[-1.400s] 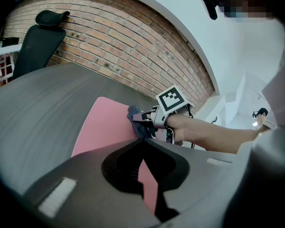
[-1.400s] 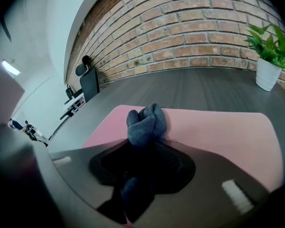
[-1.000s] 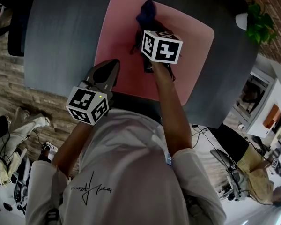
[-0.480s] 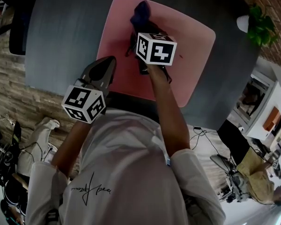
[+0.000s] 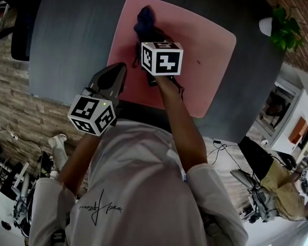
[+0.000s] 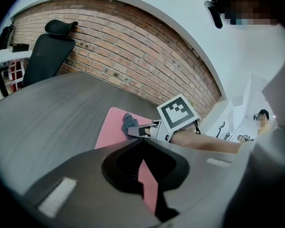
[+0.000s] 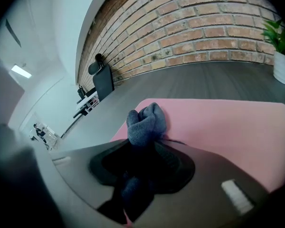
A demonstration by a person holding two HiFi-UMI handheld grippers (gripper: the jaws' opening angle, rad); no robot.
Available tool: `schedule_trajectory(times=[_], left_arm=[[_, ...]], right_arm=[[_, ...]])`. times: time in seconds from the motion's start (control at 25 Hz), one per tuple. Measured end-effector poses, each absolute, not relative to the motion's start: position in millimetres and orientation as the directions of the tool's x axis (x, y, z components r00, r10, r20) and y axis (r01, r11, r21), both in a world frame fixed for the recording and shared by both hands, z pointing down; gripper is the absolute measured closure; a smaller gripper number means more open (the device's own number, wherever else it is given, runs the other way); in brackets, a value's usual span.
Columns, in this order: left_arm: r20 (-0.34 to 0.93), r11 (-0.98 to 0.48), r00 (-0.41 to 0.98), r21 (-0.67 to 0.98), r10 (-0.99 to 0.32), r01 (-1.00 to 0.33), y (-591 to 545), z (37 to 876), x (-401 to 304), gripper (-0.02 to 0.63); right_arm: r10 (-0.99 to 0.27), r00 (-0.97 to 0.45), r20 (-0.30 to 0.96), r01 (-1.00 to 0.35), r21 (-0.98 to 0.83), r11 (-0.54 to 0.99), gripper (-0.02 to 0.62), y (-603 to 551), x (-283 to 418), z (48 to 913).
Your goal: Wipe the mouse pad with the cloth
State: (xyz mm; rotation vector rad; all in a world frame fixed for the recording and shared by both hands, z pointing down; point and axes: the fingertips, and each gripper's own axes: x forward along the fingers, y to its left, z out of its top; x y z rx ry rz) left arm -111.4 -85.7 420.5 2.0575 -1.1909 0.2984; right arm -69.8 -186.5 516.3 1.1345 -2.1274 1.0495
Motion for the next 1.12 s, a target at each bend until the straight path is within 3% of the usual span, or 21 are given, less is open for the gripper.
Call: schedule_trajectory(times=[1.12], left_arm=[[0.521, -0.35, 0.552, 0.439, -0.651, -0.827, -70.4, 411.4, -98.6, 0.598]], right_arm=[[-0.409, -0.582, 0.703, -0.809, -0.45, 0.379, 0.457, -142.4, -92.5, 515.4]])
